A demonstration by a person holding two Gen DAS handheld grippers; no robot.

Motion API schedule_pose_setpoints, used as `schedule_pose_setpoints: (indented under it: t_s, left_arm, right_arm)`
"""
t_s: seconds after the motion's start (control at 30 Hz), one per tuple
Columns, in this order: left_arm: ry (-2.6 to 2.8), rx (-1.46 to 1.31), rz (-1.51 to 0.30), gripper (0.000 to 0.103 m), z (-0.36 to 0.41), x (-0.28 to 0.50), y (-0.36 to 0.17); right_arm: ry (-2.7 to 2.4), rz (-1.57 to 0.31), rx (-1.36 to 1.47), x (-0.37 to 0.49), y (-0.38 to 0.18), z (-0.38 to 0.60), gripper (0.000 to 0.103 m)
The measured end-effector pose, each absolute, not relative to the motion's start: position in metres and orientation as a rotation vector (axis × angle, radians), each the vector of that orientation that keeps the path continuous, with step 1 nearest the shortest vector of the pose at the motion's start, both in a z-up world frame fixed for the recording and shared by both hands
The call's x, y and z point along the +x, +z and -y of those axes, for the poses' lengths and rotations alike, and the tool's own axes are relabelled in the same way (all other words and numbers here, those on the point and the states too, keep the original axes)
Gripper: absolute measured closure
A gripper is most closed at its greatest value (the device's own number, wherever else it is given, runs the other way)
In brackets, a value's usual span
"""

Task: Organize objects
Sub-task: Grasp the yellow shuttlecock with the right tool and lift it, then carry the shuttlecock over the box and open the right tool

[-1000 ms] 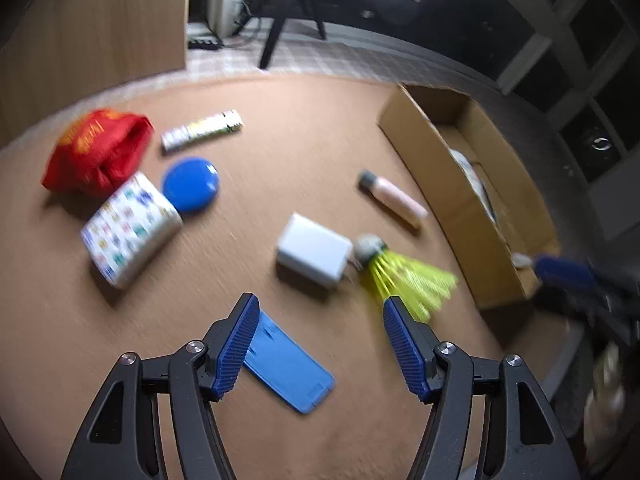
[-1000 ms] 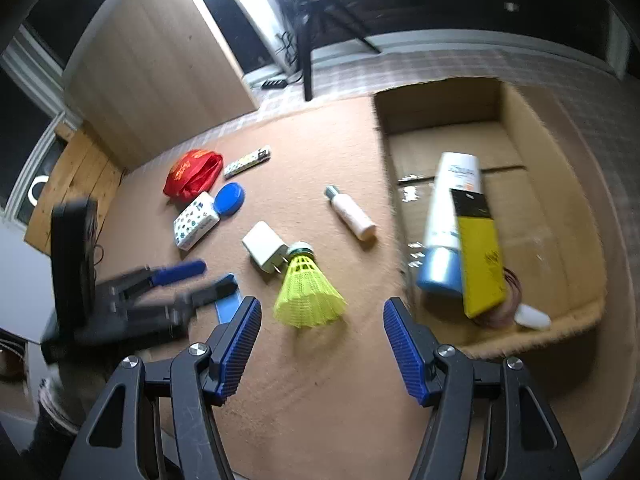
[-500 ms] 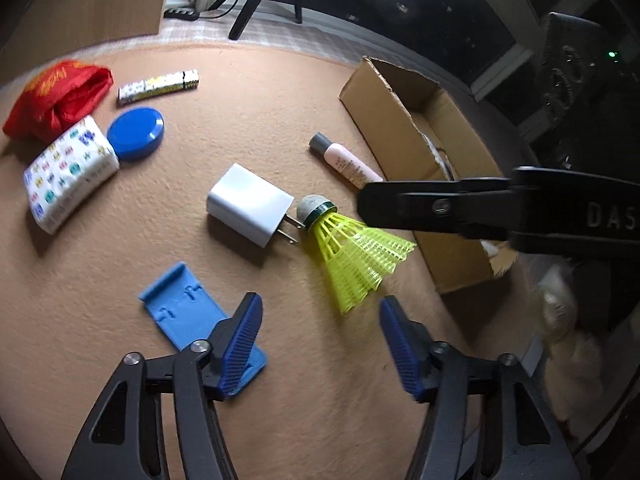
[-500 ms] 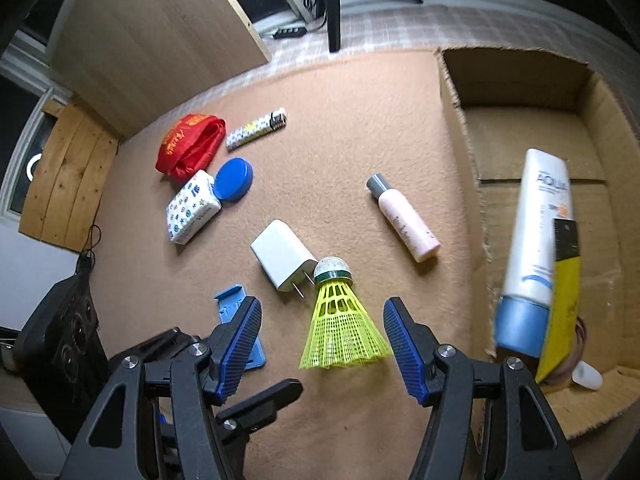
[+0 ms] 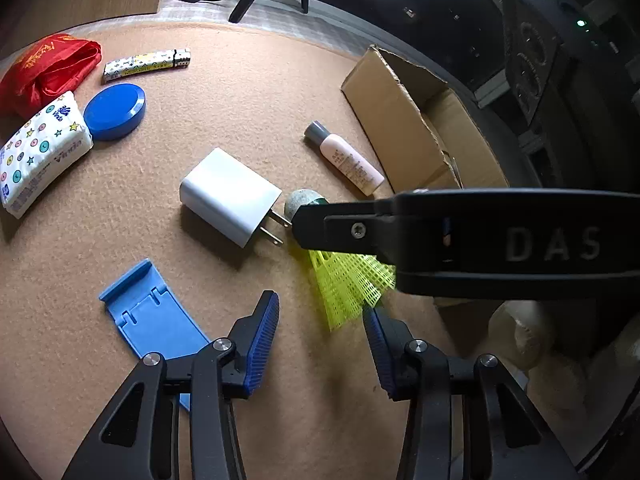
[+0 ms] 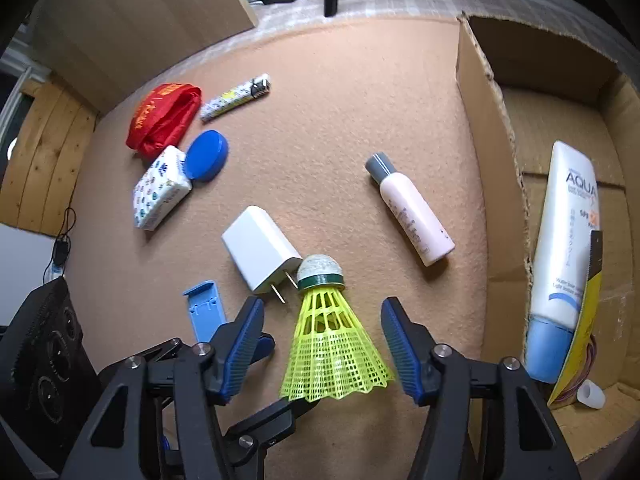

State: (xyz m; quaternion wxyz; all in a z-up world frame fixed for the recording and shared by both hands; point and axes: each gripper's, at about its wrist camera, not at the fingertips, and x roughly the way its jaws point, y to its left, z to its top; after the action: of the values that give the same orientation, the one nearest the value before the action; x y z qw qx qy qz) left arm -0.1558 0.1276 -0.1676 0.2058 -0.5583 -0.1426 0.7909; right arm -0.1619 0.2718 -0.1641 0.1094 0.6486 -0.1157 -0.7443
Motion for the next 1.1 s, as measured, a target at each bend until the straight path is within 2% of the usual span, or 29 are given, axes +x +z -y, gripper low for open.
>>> schedule_pose_setpoints:
  t_s: [0.2, 0.4, 0.5, 1.1]
  left_arm:
    - [2.195, -1.566, 0.418, 0.065, -0.129, -0.159, -0.173]
    - [2.177, -1.569, 0.404, 0.082, -0.132, -0.16, -0.174]
    - [2.167, -1.556, 0.389, 0.086, -0.136, -0.159, -0.17]
    - [2.183, -1.397, 0.257, 0.087, -0.185, -0.156, -0.102]
  right_arm:
    - [-2.125, 0.401, 1.971, -0.163, -0.181, -0.272, 0.063]
    - [-2.117, 0.446, 1.965, -0.159, -0.183, -0.276, 0.069]
    - [-2.118, 0.474, 1.946, -0.155, -0.18, -0.278, 0.07]
    - [-2.325, 0.531, 1.727, -0.126, -0.111, -0.324, 0.07]
